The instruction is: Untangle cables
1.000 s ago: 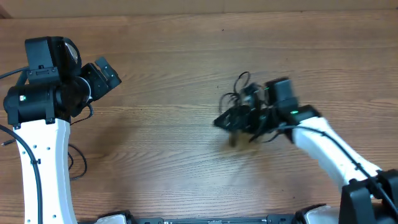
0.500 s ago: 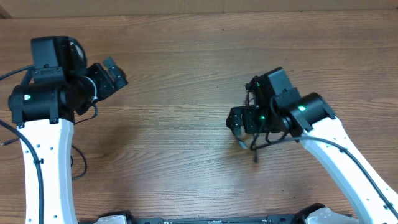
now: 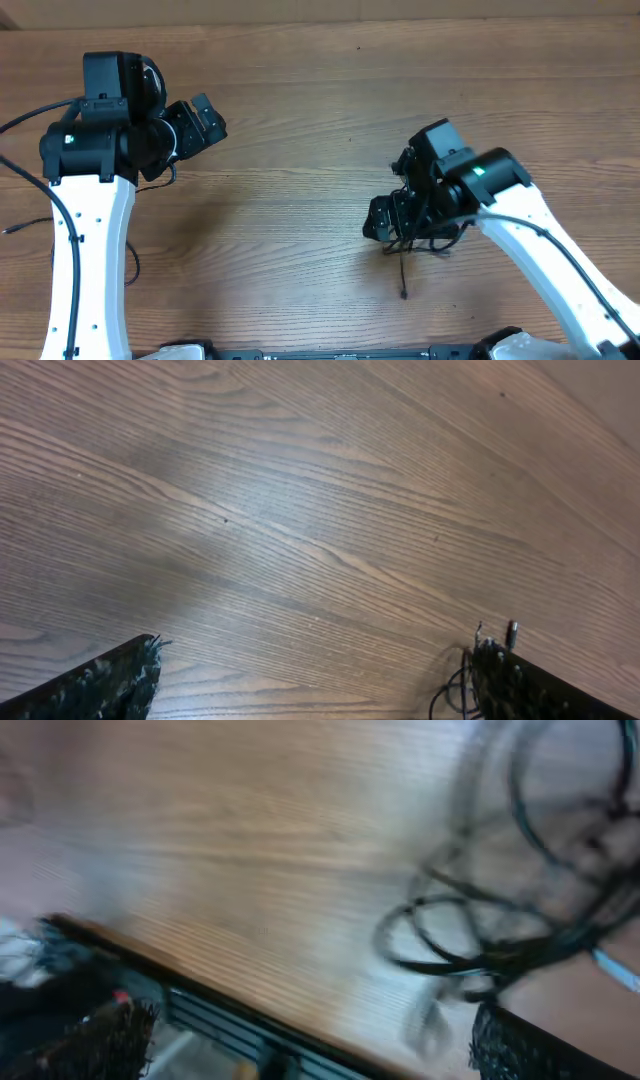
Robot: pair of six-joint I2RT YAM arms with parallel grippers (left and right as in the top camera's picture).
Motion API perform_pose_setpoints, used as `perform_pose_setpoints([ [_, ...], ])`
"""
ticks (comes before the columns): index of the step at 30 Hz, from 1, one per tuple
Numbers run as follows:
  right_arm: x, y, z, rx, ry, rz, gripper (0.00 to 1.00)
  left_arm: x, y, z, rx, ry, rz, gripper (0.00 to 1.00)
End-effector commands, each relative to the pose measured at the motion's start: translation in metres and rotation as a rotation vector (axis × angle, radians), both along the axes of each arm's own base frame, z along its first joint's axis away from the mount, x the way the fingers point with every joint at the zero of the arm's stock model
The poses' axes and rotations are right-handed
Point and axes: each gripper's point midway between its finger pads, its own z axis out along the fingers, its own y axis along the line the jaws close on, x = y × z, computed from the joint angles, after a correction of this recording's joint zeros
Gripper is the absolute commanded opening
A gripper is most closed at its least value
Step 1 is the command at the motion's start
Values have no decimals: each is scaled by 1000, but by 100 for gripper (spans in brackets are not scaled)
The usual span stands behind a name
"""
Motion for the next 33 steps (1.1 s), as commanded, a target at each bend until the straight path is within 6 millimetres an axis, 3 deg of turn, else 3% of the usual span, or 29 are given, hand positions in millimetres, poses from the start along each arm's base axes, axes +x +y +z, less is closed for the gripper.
perform_pose_setpoints([
  [1, 3, -32, -27, -218, 49, -76, 100, 0, -3, -5, -2, 13, -26, 99],
  [6, -6, -44, -38, -302, 121, -71, 100, 0, -3, -5, -1, 12, -26, 100],
  [12, 3, -86, -37, -543, 60, -217, 100, 4, -3, -3, -1, -3, -26, 100],
  [17, 46, -97, -34, -609, -145, -284, 100, 4, -3, -3, 0, -5, -26, 99],
  [21, 79, -86, -31, -554, -278, -297, 100, 4, -2, -3, 6, -2, -22, 99],
  [25, 96, -78, -26, -510, -343, -322, 100, 4, 0, -4, 14, -1, -18, 100],
  [28, 101, -76, -15, -498, -362, -330, 100, 4, 1, -4, 19, -1, -15, 100],
  [31, 108, -73, 12, -468, -403, -349, 100, 4, 1, -3, 20, -4, -15, 99],
  [33, 110, -71, 42, -430, -444, -390, 100, 4, 1, -3, 19, -4, -15, 100],
])
